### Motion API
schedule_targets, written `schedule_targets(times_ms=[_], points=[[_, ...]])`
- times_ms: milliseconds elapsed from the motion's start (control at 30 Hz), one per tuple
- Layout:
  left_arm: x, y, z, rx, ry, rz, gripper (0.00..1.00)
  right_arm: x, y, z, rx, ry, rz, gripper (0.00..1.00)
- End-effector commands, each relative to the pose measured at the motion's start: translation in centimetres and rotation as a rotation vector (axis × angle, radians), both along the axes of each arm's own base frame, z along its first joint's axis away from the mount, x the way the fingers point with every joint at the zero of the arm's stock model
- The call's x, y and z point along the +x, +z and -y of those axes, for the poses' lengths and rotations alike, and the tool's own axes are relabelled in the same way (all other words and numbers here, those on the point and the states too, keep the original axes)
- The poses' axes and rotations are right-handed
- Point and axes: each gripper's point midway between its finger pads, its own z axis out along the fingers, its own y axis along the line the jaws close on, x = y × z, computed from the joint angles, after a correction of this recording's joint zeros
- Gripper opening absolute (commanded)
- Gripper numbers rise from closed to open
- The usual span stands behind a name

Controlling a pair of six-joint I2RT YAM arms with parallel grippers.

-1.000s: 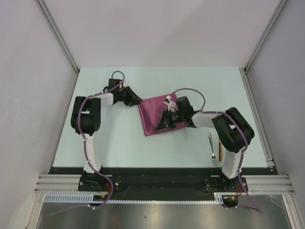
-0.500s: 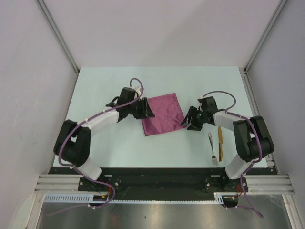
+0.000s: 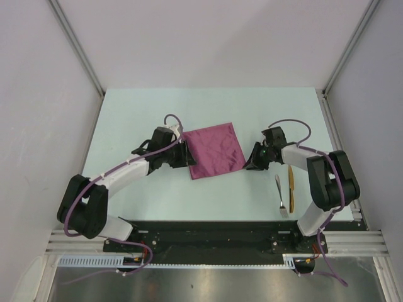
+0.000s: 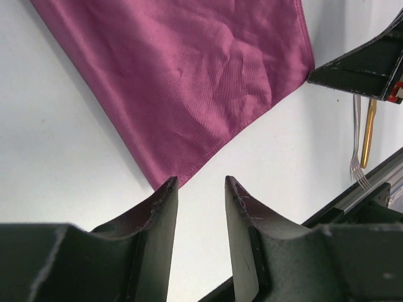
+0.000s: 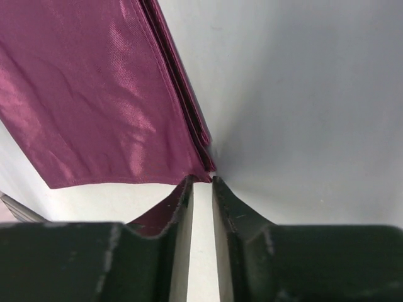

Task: Fold the napkin into a case and place the utensils inside
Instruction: Pick up the top corner of the square-folded napkin from the center of the board, then fold the top corner of the square-folded napkin at the center of the board.

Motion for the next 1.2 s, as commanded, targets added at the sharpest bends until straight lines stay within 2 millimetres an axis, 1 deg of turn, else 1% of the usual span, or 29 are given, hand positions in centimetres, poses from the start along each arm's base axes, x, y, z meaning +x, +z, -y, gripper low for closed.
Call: schedule_targets(times_ms=[0,67,100,167,267,300,333,433,533,567,633,667,767,800,867,900,933,1000,1033,1067,1100,1133,1167], points=[[0.3,1.0,0.2,-0.016,-0.008,0.045,0.4,2.2,1.3,-0.8,0.026,0.03,0.071,0.21],[0.3,0.9,0.3,-0.018,-0.009,0.041,0.4,2.4,1.4,-0.9,0.032,0.038,0.076,0.2],[0.2,0.8,0.3,-0.019,-0.011,0.038,0.4,2.9,1.7,-0.9,0.028,0.036,0.085,0.2],[0.2,0.7,0.3,-0.02,-0.014,0.034,0.4,2.9,1.8,-1.0,0.028,0.046,0.083,0.2],[0.1,0.6,0.3,-0.019,-0.013,0.035,0.39,3.1,2.4,-1.2,0.036,0.049,0.094,0.09],[0.1,0.6,0.2,-0.02,-0.013,0.034,0.39,3.0,2.7,-1.2,0.039,0.053,0.097,0.01],[0.1,0.7,0.3,-0.022,-0.016,0.034,0.39,3.1,3.1,-1.4,0.046,0.056,0.106,0.0],[0.1,0.6,0.3,-0.021,-0.015,0.034,0.38,3.4,4.5,-1.8,0.054,0.069,0.139,0.0],[0.2,0.7,0.4,-0.026,-0.016,0.033,0.38,3.6,5.3,-2.6,0.062,0.095,0.163,0.0],[0.2,0.6,0.5,-0.026,-0.017,0.03,0.37,4.0,5.9,-3.0,0.067,0.101,0.18,0.0],[0.2,0.6,0.5,-0.029,-0.017,0.027,0.36,4.1,6.3,-4.0,0.091,0.125,0.185,0.0],[0.1,0.6,0.5,-0.031,-0.017,0.027,0.36,4.7,7.0,-4.5,0.104,0.129,0.206,0.0],[0.1,0.6,0.3,-0.024,-0.01,0.029,0.35,5.0,7.7,-6.2,0.151,0.162,0.216,0.0],[0.2,0.6,0.3,-0.021,-0.006,0.031,0.35,5.5,8.4,-6.8,0.168,0.165,0.232,0.0],[0.2,0.3,-0.1,-0.002,0.01,0.028,0.35,6.1,8.7,-7.9,0.2,0.184,0.247,0.0],[0.2,0.2,-0.2,0.001,0.015,0.024,0.35,6.7,9.4,-8.3,0.219,0.191,0.268,0.0],[0.2,0.1,-0.3,0.003,0.019,0.025,0.35,7.4,9.4,-8.9,0.241,0.193,0.279,0.0],[0.2,-0.2,-0.5,0.007,0.037,0.016,0.35,8.0,9.8,-10.0,0.285,0.216,0.292,0.0],[0.2,-0.2,-0.6,0.007,0.045,0.016,0.35,9.1,11.1,-10.8,0.318,0.226,0.342,0.0],[0.2,-0.4,-0.8,0.006,0.051,0.016,0.35,9.2,10.5,-11.6,0.338,0.243,0.327,0.0],[0.2,-0.5,-1.0,0.008,0.064,0.014,0.35,9.7,10.7,-12.0,0.352,0.25,0.338,0.0],[0.2,-0.7,-1.1,0.009,0.072,0.011,0.35,10.6,11.7,-12.6,0.377,0.26,0.38,0.0],[0.2,-0.9,-1.4,0.01,0.085,0.007,0.35,10.8,10.8,-13.3,0.387,0.268,0.363,0.0]])
